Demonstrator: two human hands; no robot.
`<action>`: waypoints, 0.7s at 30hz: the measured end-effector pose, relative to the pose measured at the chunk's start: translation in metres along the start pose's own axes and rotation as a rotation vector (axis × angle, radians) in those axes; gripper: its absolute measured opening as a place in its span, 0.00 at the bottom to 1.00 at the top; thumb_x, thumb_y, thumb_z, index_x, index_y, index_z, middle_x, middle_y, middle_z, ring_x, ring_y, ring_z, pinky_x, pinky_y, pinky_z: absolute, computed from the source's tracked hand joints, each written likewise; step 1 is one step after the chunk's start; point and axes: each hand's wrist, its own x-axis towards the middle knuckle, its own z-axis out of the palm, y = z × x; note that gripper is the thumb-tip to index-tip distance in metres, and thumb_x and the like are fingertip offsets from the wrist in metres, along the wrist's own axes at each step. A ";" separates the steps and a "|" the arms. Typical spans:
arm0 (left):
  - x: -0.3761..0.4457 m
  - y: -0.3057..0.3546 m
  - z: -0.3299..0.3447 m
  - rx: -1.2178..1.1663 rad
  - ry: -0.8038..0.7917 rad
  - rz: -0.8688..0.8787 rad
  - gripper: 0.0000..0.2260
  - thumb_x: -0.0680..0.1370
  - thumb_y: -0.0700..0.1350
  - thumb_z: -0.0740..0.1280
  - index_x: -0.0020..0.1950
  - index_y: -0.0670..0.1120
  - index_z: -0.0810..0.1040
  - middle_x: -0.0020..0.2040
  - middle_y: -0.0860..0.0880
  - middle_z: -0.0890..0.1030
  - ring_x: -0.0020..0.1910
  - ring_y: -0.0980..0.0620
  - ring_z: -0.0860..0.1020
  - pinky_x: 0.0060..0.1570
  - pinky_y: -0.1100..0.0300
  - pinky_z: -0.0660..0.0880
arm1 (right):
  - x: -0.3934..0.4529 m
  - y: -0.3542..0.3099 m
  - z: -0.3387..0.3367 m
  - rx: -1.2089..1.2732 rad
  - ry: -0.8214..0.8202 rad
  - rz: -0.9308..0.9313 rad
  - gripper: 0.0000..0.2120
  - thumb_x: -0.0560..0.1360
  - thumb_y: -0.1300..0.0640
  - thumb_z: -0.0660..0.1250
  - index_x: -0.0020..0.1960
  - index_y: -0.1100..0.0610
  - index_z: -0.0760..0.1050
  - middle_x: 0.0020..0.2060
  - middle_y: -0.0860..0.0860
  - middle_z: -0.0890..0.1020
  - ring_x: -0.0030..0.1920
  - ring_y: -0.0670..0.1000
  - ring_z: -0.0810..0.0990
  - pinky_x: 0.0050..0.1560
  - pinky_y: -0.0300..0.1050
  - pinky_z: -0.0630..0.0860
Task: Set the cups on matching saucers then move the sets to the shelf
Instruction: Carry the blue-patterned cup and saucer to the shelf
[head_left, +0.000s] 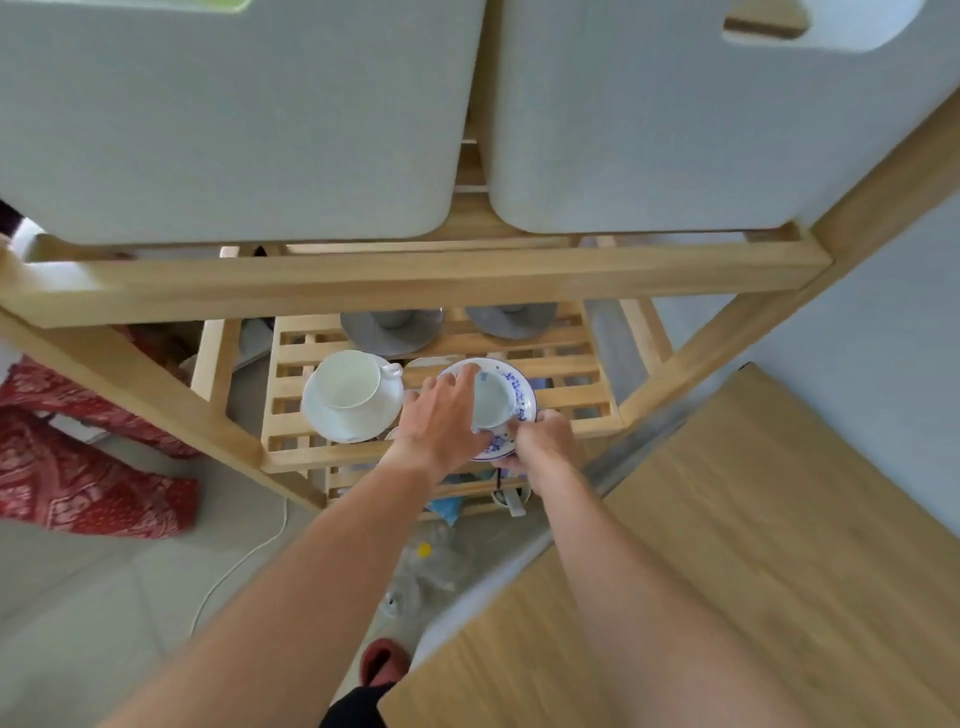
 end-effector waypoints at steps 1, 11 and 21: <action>0.006 -0.003 0.001 0.004 0.006 -0.001 0.34 0.69 0.55 0.73 0.70 0.49 0.62 0.63 0.45 0.77 0.61 0.41 0.74 0.57 0.46 0.69 | 0.005 -0.003 0.003 -0.005 -0.006 0.009 0.08 0.77 0.66 0.65 0.56 0.64 0.75 0.55 0.61 0.78 0.45 0.61 0.83 0.22 0.44 0.78; 0.038 -0.014 0.001 0.006 0.047 0.009 0.33 0.69 0.54 0.74 0.69 0.49 0.64 0.61 0.45 0.78 0.59 0.40 0.75 0.57 0.48 0.68 | 0.037 -0.009 0.018 -0.078 0.034 -0.034 0.07 0.74 0.62 0.74 0.47 0.65 0.79 0.49 0.60 0.82 0.41 0.61 0.86 0.31 0.56 0.84; 0.036 -0.016 0.005 0.050 0.066 0.013 0.45 0.70 0.58 0.73 0.78 0.46 0.53 0.67 0.41 0.73 0.63 0.40 0.73 0.61 0.48 0.69 | 0.030 -0.016 0.012 -0.242 0.066 -0.175 0.13 0.77 0.56 0.70 0.53 0.66 0.78 0.48 0.58 0.82 0.37 0.58 0.85 0.19 0.38 0.75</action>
